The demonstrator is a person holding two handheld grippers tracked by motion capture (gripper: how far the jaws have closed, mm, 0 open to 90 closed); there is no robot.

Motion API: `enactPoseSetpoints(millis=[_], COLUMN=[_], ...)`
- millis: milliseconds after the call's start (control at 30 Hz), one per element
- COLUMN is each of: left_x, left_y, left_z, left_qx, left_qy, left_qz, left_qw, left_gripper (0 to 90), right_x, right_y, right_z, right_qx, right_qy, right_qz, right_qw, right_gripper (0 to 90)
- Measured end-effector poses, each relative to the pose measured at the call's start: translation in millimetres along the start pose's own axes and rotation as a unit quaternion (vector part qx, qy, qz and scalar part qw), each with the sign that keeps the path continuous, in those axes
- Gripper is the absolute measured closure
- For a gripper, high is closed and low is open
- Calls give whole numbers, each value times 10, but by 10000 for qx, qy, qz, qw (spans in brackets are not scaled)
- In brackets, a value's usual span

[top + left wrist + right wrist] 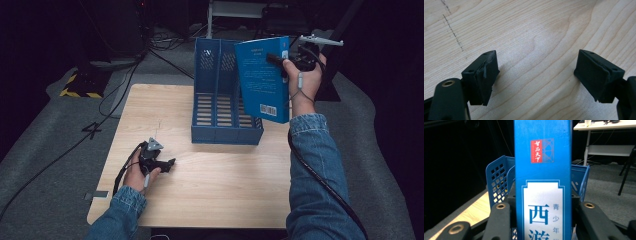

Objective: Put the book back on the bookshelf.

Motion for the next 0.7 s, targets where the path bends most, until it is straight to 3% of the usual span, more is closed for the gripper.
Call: enactPoseSetpoints(millis=[467, 700], left_x=[0, 0], left_y=[0, 0], left_z=[0, -1], left_qx=[1, 2], left_qy=[3, 3], left_qz=[-2, -1], left_qw=[10000, 10000], left_gripper=[191, 191], right_x=[134, 193], right_y=[-4, -28], right_z=[-243, -416], right_qx=[19, 143], right_qy=[-215, -531], right_qz=[-135, -159], right_qw=[9997, 9984], right_gripper=[614, 614])
Point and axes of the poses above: each handheld gripper's, and its own axes: y roughly backward along the jaws, x roughly out of its underside, z roughly to its left, the point moved 1 cm from there along -y, roughly forward along the jaws, and after that the axes turned 11 degrees about x, right-handed, at the moved point
